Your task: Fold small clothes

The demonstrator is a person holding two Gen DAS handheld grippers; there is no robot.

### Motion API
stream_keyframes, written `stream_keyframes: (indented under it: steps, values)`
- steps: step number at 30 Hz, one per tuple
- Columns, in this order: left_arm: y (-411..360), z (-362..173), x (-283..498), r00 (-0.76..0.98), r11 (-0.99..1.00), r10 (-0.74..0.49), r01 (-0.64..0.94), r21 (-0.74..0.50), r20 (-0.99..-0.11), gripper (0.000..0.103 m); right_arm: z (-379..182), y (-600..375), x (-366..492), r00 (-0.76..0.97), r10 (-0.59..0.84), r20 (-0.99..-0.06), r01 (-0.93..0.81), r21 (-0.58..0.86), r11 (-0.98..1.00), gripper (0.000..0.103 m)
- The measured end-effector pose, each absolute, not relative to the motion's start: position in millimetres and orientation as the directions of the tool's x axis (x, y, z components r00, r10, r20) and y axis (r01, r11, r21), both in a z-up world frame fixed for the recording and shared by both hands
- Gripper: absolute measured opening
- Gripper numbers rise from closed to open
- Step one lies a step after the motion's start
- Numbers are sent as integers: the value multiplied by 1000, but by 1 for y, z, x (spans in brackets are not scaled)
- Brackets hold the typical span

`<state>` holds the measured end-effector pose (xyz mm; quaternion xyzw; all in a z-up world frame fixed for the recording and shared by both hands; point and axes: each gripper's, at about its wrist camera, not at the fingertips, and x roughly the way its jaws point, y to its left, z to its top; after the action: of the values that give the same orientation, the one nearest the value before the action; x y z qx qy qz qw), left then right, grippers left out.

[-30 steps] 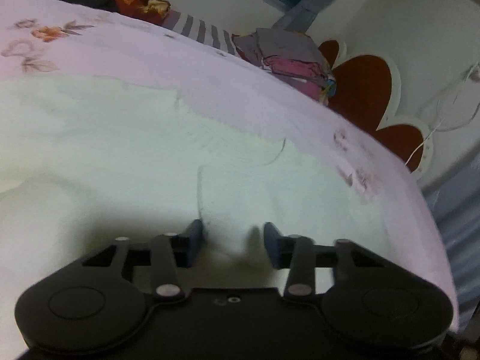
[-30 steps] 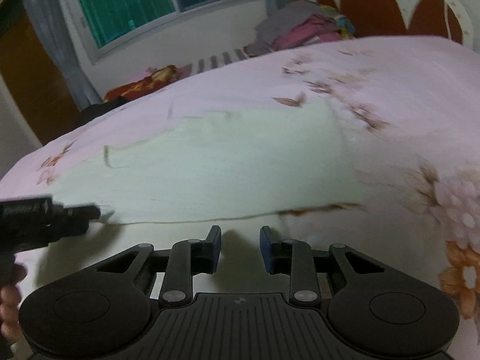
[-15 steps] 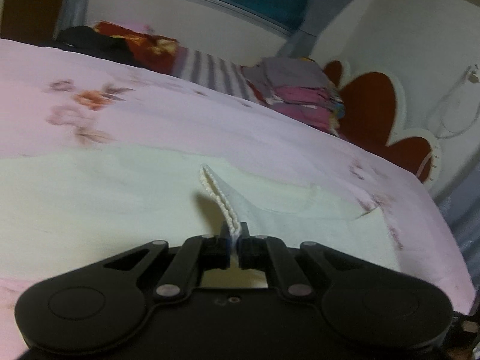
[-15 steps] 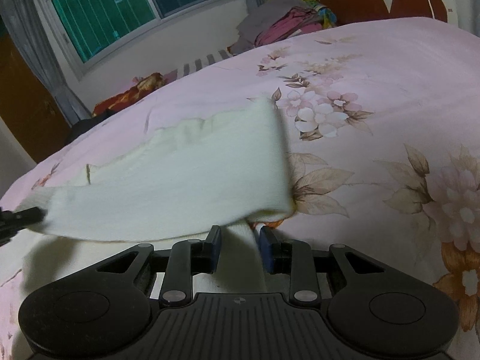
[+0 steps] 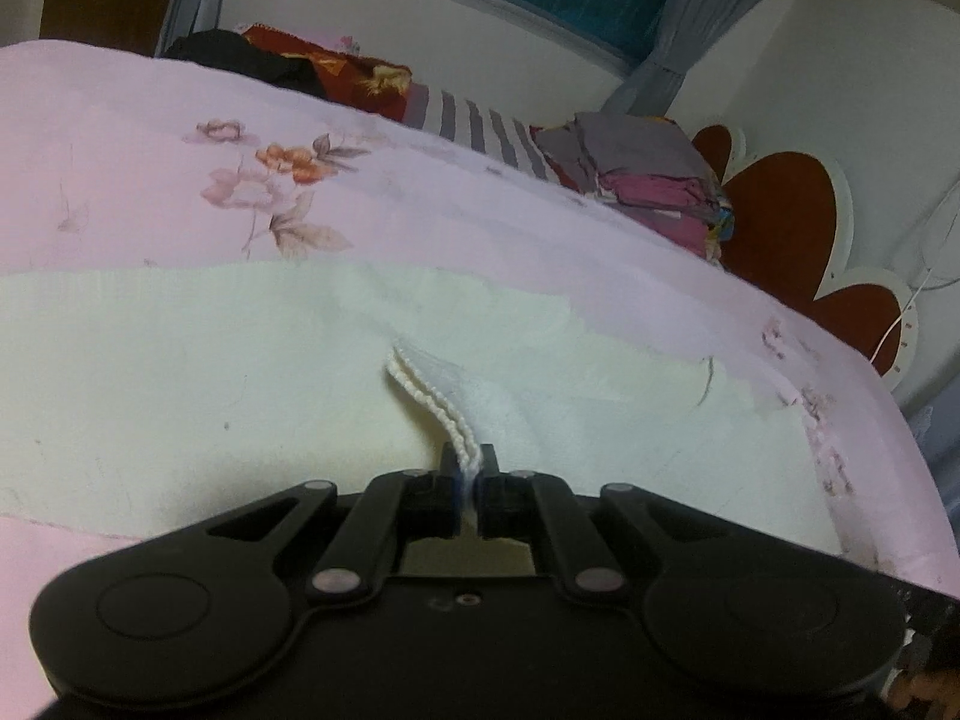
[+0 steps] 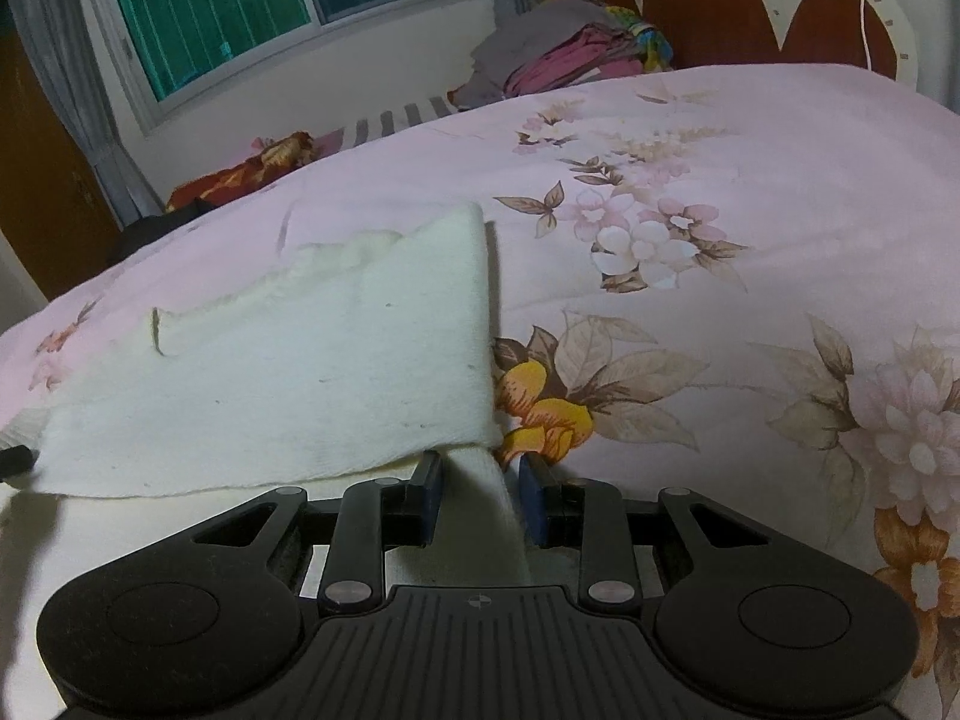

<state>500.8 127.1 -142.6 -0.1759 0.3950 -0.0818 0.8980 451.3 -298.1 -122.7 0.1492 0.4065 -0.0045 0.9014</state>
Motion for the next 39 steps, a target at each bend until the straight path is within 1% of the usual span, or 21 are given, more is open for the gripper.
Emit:
stream_keyframes:
  steps: [2,3,4,6,7,8,10,13,15,18,20,22,23,24,26,28,32,34,36,37,39]
  values:
    - [127,-148,503,663,929,-286,15,-370,-692,5,-122,-297,452,667,111,-736,128,260,957,29]
    - [128,-148,502,664,936,-269,11,-351,-697,14,-120,-299,450,669,112,-735,131,265,955,29]
    - [129,-145,498,684,948,-222,-14,-317,-695,34,-117,-300,448,678,109,-727,141,273,952,30]
    - [125,-131,483,755,979,-75,-70,-194,-652,65,-106,-306,438,720,93,-688,159,295,942,30]
    - [118,-124,477,788,985,-51,-60,-160,-613,66,-100,-306,434,740,91,-666,151,296,943,30]
    - [107,-120,475,795,986,-86,-20,-167,-600,66,-95,-303,432,754,101,-649,132,301,944,30]
    - [69,-118,474,771,979,-194,112,-171,-606,66,-92,-288,438,760,156,-631,70,319,945,30]
    - [17,-130,477,731,966,-247,237,-104,-635,66,-101,-243,459,717,279,-639,-52,350,935,30]
    - [12,-140,483,706,970,-235,219,-109,-668,65,-108,-219,468,677,327,-659,-108,351,930,30]
    - [39,-147,486,704,981,-196,143,-133,-683,64,-114,-214,469,655,355,-667,-152,344,927,30]
    - [64,-148,485,717,985,-165,89,-147,-677,62,-115,-238,467,677,296,-674,-94,320,943,30]
    - [84,-148,486,720,978,-189,81,-190,-667,57,-120,-275,467,699,195,-688,45,314,948,28]
    - [88,-148,487,720,976,-194,76,-202,-666,56,-123,-294,467,703,186,-687,93,348,933,9]
    - [86,-146,488,718,977,-190,71,-201,-669,56,-126,-307,468,694,206,-690,114,388,915,2]
    - [78,-140,490,721,978,-182,59,-202,-669,60,-123,-306,474,684,210,-699,95,371,924,0]
    - [67,-137,496,728,976,-194,76,-205,-657,75,-115,-289,479,687,223,-691,42,344,938,1]
    - [45,-139,516,719,974,-213,108,-197,-661,76,-116,-238,498,671,308,-674,-90,338,937,2]
    - [41,-144,523,707,979,-198,109,-171,-679,75,-121,-218,508,658,344,-669,-149,332,931,8]
    - [49,-146,526,711,984,-174,98,-149,-681,74,-124,-208,519,661,345,-667,-197,290,937,45]
    - [56,-148,527,711,987,-156,88,-133,-686,72,-123,-210,524,678,327,-659,-203,260,944,48]
    - [68,-150,528,713,987,-156,89,-132,-684,69,-126,-227,538,713,212,-668,-132,169,977,48]
